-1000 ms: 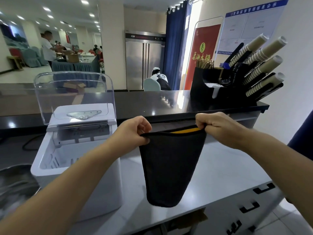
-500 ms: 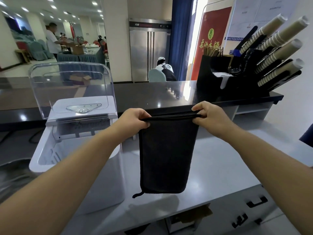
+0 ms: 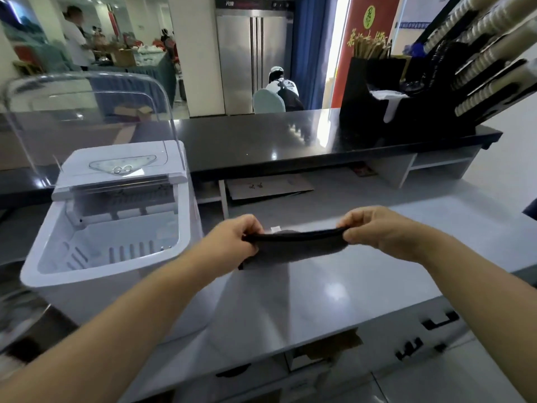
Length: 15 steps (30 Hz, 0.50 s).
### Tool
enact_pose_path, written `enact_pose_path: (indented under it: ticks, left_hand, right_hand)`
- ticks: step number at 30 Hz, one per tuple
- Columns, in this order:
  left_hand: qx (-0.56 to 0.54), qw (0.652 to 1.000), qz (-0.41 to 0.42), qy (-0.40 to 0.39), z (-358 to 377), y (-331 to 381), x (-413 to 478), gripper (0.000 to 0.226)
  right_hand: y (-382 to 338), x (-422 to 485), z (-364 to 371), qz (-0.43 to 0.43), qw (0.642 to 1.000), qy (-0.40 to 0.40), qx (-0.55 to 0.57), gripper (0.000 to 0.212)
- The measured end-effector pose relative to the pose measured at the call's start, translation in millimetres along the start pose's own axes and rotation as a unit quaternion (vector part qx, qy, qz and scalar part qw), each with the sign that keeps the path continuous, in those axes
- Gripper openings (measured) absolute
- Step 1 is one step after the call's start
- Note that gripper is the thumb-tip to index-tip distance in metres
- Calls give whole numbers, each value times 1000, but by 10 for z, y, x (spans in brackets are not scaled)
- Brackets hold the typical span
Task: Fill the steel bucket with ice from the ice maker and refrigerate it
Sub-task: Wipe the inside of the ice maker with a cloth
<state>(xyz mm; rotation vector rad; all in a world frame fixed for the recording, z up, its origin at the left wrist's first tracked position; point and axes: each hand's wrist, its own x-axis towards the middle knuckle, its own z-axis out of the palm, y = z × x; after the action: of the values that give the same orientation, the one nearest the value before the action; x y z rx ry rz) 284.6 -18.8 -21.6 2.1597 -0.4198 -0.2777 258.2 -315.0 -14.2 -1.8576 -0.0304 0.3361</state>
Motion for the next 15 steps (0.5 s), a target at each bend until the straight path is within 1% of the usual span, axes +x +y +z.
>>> enact_pose_path:
  ticks: [2,4,6,7,8,9,11,13,15]
  left_hand:
    - [11,995,-45,-86,241,-262,-161,38]
    - [44,981,-94,-164,490,-548,-296,39]
    - [47,965,-142,-218,670,-790,-367,39]
    - [35,959,-161,-229,721,-879,-364,38]
    - [18,958,-177,-224,745,-943,-331,38]
    - [-5,962,-189,-199,753,-1008,-266,38]
    - [-49,973,-201,-103,753,-1093,-84,35]
    - [-73,977,-200,3,750,-1135,117,31]
    - [-76,977,-189,69,794,-1158,273,23]
  right_hand:
    - [310,-74,115,62,995,-73,-34,20]
    - [597,-111,307,118,983,-125,-63,18]
    - [788,-102,474,155,974,-149,-70,20]
    - [839,-74,530,164,973,-146,-65,20]
    - [863,-32,564,170,975,-129,-55,20]
    - [877,32,577,171,979,-100,-40,18]
    - [869,177,583,163,986,-22,-3,15]
    - [869,341,601,156,985,64,41,12]
    - [921,484,662,161,976,133,61,10]
